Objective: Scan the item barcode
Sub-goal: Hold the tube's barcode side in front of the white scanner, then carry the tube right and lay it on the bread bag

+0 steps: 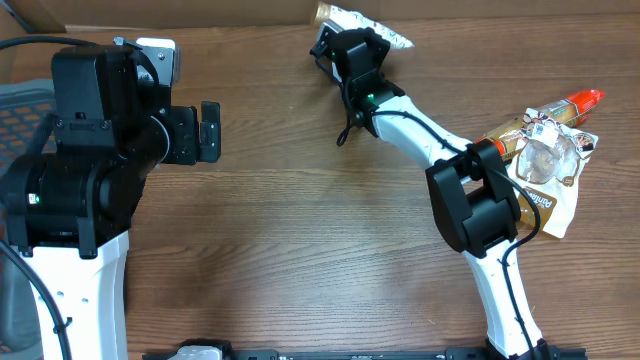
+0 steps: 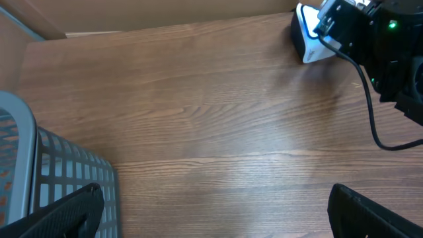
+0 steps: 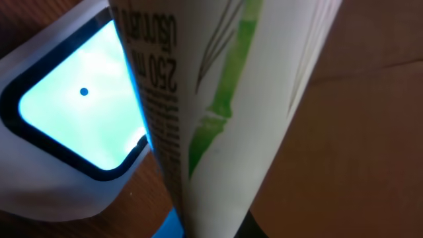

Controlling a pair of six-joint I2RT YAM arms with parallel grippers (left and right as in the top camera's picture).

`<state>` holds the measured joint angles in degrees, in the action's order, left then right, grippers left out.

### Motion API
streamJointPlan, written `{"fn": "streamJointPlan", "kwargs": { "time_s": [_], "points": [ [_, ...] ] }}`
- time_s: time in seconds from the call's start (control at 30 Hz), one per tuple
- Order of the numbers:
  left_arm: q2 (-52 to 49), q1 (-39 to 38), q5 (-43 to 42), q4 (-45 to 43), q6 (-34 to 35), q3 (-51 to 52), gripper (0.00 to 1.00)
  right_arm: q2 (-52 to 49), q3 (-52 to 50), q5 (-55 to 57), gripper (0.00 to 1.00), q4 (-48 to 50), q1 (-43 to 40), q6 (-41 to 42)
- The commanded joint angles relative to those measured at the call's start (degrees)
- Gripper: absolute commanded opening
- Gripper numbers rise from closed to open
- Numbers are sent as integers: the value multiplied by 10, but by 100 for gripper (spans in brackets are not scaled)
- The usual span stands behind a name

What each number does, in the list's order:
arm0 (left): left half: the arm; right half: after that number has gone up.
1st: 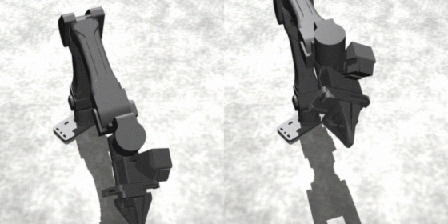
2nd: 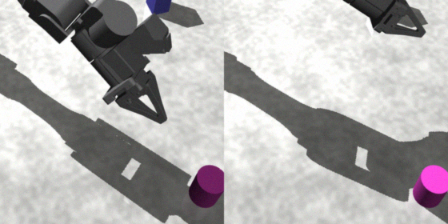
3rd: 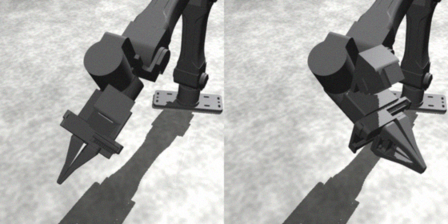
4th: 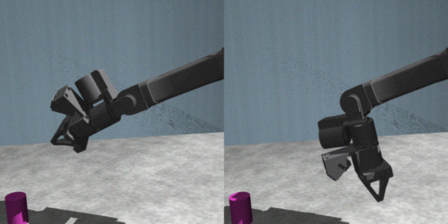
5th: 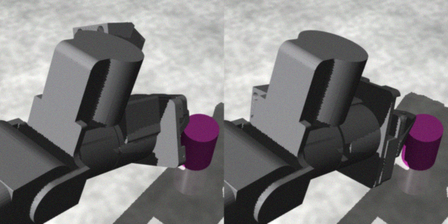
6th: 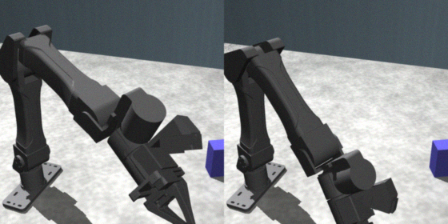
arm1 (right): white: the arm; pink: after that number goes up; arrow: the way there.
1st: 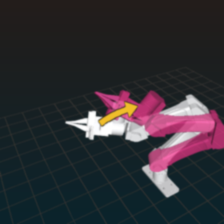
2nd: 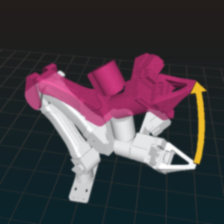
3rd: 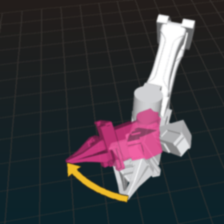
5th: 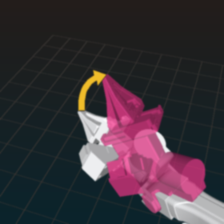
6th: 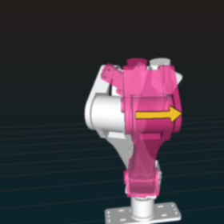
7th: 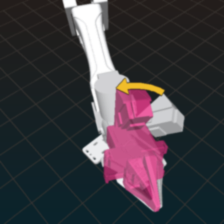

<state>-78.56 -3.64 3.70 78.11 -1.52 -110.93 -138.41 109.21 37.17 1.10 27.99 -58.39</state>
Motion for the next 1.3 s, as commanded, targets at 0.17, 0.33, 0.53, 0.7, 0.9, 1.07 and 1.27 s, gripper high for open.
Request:
{"fn": "streamJointPlan", "kwargs": {
  "time_s": [0.17, 0.33, 0.53, 0.7, 0.9, 1.07, 1.27],
  "points": [
    [-1, 2, -3, 0, -7, 0, 100, -24, 14, 5, 4, 19, -20, -4],
    [-1, 2, -3, 0, -7, 0, 100, -25, 14, -3, 4, 23, -20, -4],
    [-1, 2, -3, 0, -7, 0, 100, -25, 14, 2, 4, 14, -20, -1],
    [-1, 2, -3, 0, -7, 0, 99, -21, 14, 30, 4, 14, -18, -10],
    [-1, 2, -3, 0, -7, 0, 100, 43, 14, 43, 4, 3, -10, -12],
    [-1, 2, -3, 0, -7, 0, 99, 145, 14, 33, 4, -92, 1, 53],
    [-1, 2, -3, 0, -7, 0, 100, 329, 14, -228, 4, -395, -9, 284]
  ]
}}
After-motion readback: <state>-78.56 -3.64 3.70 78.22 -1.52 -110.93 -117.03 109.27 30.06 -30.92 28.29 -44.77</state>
